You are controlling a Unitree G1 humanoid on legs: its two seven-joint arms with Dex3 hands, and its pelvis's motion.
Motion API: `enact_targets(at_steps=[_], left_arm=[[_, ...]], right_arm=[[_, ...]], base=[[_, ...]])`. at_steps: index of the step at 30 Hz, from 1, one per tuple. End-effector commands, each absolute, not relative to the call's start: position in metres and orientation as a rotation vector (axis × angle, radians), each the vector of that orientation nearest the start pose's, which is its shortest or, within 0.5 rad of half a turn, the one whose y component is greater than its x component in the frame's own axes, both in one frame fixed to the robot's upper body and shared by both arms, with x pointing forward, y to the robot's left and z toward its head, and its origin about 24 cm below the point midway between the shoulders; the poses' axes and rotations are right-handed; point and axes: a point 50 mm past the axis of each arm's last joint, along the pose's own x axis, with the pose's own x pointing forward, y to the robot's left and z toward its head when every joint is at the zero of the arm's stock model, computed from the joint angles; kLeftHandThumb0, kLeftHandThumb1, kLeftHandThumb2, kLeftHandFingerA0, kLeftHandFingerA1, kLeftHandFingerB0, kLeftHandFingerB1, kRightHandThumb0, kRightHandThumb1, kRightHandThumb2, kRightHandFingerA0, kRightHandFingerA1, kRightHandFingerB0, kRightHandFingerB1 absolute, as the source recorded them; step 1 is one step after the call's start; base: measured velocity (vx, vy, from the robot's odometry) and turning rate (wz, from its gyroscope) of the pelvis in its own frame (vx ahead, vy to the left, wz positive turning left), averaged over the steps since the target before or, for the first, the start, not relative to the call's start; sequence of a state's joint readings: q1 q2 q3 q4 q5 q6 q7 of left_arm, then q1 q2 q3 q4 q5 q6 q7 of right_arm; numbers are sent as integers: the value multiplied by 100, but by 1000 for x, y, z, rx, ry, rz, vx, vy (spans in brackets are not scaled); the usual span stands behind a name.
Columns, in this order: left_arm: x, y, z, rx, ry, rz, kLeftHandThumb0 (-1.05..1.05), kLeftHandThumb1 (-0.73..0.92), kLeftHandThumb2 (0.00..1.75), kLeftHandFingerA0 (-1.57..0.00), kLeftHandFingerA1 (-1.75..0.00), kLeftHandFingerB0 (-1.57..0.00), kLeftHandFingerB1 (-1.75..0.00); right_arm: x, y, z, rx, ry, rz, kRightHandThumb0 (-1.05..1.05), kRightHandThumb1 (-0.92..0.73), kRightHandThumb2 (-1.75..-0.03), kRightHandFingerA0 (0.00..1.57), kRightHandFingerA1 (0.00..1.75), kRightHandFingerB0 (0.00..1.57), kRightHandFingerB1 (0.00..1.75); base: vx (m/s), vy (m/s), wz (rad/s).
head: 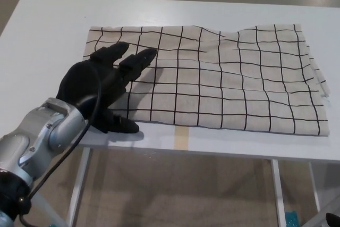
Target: Use the left hand to fold a white towel with checkered patterns in half.
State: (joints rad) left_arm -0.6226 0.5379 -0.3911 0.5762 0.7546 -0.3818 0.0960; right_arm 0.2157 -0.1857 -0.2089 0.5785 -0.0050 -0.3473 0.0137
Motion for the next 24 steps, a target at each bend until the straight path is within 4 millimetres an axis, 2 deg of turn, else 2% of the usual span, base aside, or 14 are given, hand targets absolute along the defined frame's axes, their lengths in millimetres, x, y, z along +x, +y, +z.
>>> enact_targets(at_steps=[1,10,11,12,13,14,15,16,17,18,19,24], left_arm=[[344,165,96,1397,-354,-435,-103,64,61,0,0,0,0],[351,167,92,1427,-340,-412,-96,62,59,0,0,0,0],[351,167,91,1430,-339,-409,-80,52,60,0,0,0,-1],[352,167,89,1433,-339,-405,-80,52,60,0,0,0,-1],[354,167,86,1445,-335,-402,-62,39,70,0,0,0,-7],[355,167,84,1458,-331,-401,-36,43,53,0,0,0,-7],[356,167,83,1468,-329,-402,-36,43,53,0,0,0,-7],[357,167,83,1482,-324,-404,-25,41,59,0,0,0,-6],[358,167,82,1495,-321,-405,-17,48,54,0,0,0,-10],[359,166,82,1510,-319,-407,-17,48,54,0,0,0,-10],[360,165,81,1524,-315,-411,-7,51,56,0,0,0,-8],[363,158,78,1563,-293,-420,-10,48,61,0,0,0,-5]], right_arm=[[144,-258,-78,-187,440,-270,-40,-67,-60,45,41,42,37],[147,-259,-77,-180,435,-267,-40,-67,-60,45,41,42,37],[147,-259,-76,-176,434,-267,-40,-67,-60,45,41,42,37],[147,-259,-76,-170,433,-266,-40,-67,-60,45,41,42,37],[147,-258,-77,-159,433,-271,-40,-67,-60,45,41,42,37],[147,-258,-77,-157,433,-274,-40,-67,-60,45,41,42,37],[147,-258,-77,-158,433,-276,-40,-67,-60,45,41,42,37],[147,-258,-77,-163,433,-274,-40,-67,-60,45,41,42,37],[147,-258,-77,-163,432,-272,-40,-67,-60,45,41,42,37],[147,-258,-77,-163,432,-269,-40,-67,-60,45,41,42,37],[147,-258,-76,-160,432,-269,-40,-67,-60,45,41,42,37],[147,-259,-75,-155,427,-266,-40,-67,-60,44,41,42,37]], base=[[0,0,0],[0,0,0],[0,0,0],[0,0,0],[0,0,0],[0,0,0],[0,0,0],[0,0,0],[0,0,0],[0,0,0],[0,0,0],[0,0,0]])
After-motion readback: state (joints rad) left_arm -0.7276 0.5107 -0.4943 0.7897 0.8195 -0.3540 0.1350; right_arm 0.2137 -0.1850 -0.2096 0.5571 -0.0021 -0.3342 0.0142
